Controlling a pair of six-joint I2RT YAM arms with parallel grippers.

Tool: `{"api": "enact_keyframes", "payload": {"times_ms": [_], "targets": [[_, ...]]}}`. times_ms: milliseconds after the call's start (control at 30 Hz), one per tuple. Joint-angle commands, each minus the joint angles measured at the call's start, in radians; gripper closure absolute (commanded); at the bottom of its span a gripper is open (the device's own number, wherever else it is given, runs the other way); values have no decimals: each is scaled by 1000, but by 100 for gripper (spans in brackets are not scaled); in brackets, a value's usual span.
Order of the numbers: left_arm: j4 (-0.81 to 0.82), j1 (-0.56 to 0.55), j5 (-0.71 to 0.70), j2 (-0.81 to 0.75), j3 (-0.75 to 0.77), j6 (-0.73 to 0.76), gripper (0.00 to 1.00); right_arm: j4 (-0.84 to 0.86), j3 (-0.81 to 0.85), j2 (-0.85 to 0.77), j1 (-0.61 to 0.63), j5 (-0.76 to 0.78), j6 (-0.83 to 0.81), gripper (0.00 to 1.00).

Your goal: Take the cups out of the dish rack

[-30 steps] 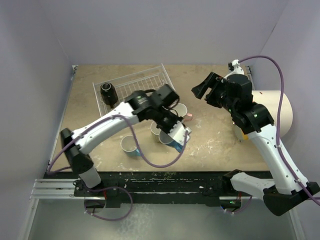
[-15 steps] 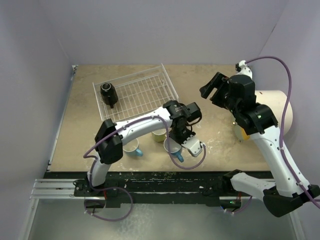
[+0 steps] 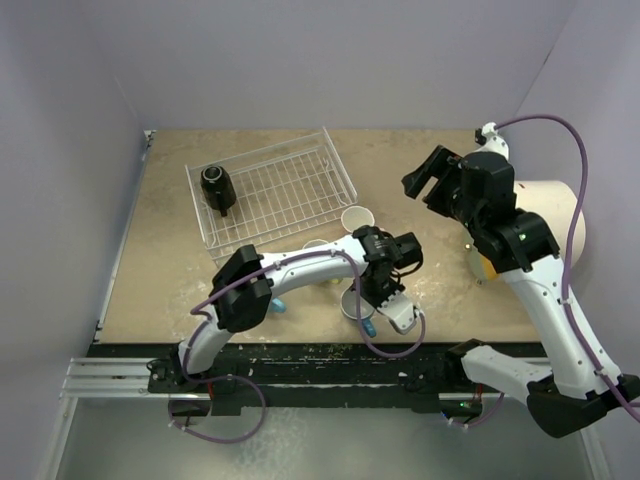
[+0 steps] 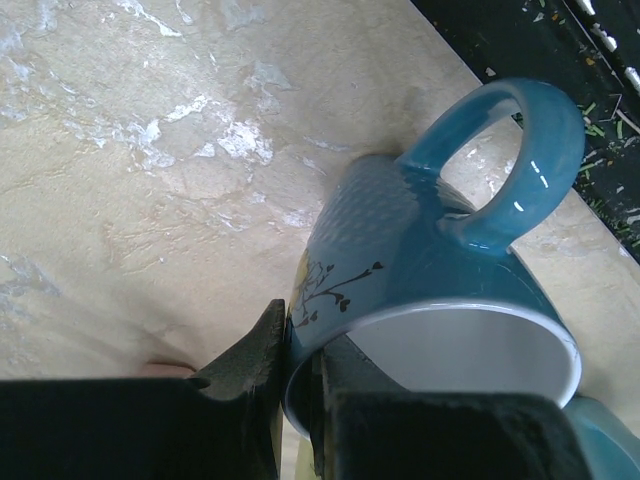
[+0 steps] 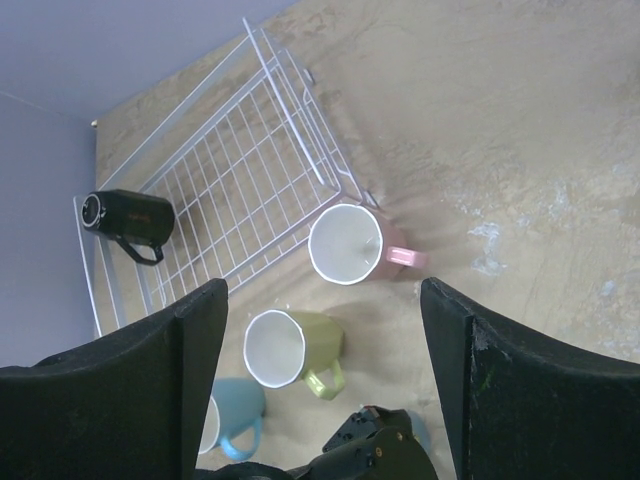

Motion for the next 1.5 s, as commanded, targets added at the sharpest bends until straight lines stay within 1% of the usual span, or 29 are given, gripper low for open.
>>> {"api": "enact_keyframes", "payload": {"times_ms": [0,67,100,200,267,300,400,533,567,633,767,867,933,1033,1100,1167,1233,1333,1367,1400,1433,1467], "targets": [[15,-4,-55,7,39,-15,100,14,-11,-27,-6,0,-12,20],[3,-4,-63,13,56,-23,99,15,-16,-30,-7,-6,-12,20],[-3,-5,-64,13,64,-29,83,16,-17,-31,-6,-8,-12,20],[1,-6,-64,-5,67,-31,29,19,-21,-30,-6,-16,-12,20],[23,-5,-61,-24,67,-28,11,17,-18,-31,-7,-16,-14,19],[31,-5,-59,-34,70,-25,9,18,-17,-30,-6,-16,-15,19],[27,-6,-53,-59,85,-23,7,16,-8,-26,-6,-13,-22,19],[16,-5,-81,-123,107,-25,6,19,3,-14,-6,-14,-36,18],[11,-3,-89,-146,111,-25,1,26,4,-8,-6,-19,-39,18],[-13,5,-114,-196,121,-28,1,40,9,7,-7,-30,-47,17],[-85,65,-125,-300,140,-69,1,90,20,54,-7,-63,-66,14],[-136,145,-98,-392,127,-119,1,133,30,105,-6,-59,-81,9],[-151,211,-76,-482,84,-146,1,179,44,145,-6,-69,-111,7],[-115,365,-43,-605,-20,-177,1,207,62,193,-4,-106,-109,5],[-33,502,-47,-674,-98,-209,1,245,59,211,6,-123,-104,2],[41,662,-43,-713,-160,-255,1,293,60,242,33,-142,-104,1],[77,815,-17,-722,-192,-327,3,323,87,303,99,-120,-109,0],[135,1031,78,-720,-232,-451,5,288,212,461,216,-70,-127,0],[162,1077,99,-714,-252,-493,6,266,253,507,237,-67,-123,0],[183,1100,100,-700,-266,-552,7,254,278,550,255,-66,-119,0],[199,1102,107,-684,-272,-583,9,255,289,563,267,-62,-117,0],[211,1102,123,-664,-274,-655,11,263,283,562,274,-56,-112,0]]}}
